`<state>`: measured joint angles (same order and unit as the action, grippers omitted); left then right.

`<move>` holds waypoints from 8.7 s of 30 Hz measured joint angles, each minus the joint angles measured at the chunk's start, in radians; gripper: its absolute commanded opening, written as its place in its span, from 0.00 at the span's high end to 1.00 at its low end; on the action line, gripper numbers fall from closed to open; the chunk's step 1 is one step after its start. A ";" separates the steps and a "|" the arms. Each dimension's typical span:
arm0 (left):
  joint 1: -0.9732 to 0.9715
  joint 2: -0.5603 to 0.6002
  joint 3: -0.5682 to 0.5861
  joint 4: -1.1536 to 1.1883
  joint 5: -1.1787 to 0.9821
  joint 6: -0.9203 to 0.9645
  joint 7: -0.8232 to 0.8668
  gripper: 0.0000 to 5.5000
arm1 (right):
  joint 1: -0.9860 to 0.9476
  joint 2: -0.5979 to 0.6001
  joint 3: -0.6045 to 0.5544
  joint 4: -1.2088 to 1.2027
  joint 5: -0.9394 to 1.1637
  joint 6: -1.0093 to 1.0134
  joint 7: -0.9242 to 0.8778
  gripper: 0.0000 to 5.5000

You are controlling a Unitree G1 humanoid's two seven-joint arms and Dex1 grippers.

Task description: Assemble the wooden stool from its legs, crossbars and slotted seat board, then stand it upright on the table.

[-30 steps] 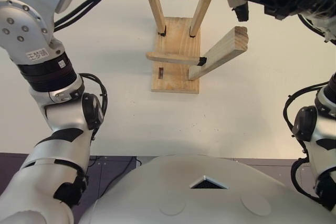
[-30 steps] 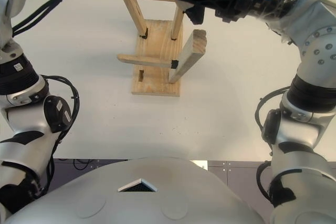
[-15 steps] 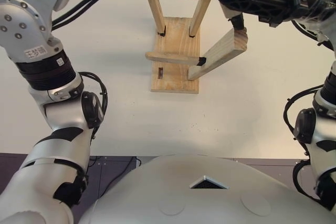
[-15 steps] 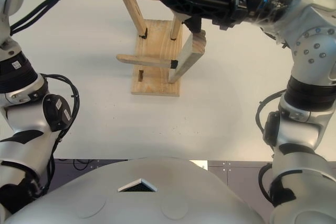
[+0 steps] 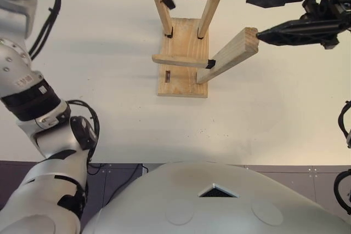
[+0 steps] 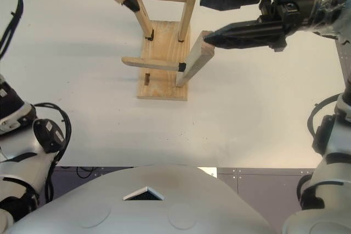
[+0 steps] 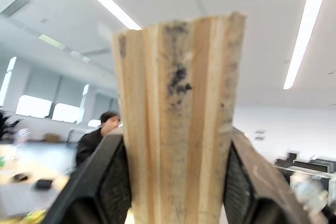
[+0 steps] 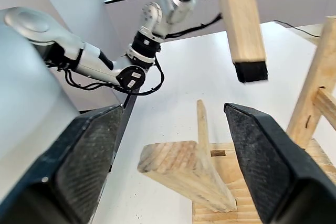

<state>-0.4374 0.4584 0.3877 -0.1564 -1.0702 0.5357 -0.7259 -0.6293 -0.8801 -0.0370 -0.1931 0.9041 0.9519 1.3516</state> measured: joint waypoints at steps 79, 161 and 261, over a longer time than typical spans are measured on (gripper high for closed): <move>-0.089 0.474 -0.613 -0.111 0.668 0.019 -0.633 0.63 | 0.247 0.044 0.102 -0.248 -0.155 -0.219 -0.288 0.61; 0.153 -0.221 -0.373 0.249 0.932 0.004 0.566 0.99 | 0.053 0.515 0.649 -0.082 -0.681 -0.091 -0.723 1.00; 0.316 0.250 -0.522 0.002 0.441 0.170 -0.464 0.80 | 0.261 0.147 0.162 0.301 -0.367 -0.021 -0.017 0.27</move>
<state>-0.1215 0.7084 -0.1347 -0.1545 -0.6290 0.7060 -1.1899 -0.3684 -0.7331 0.1253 0.1077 0.5369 0.9312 1.3346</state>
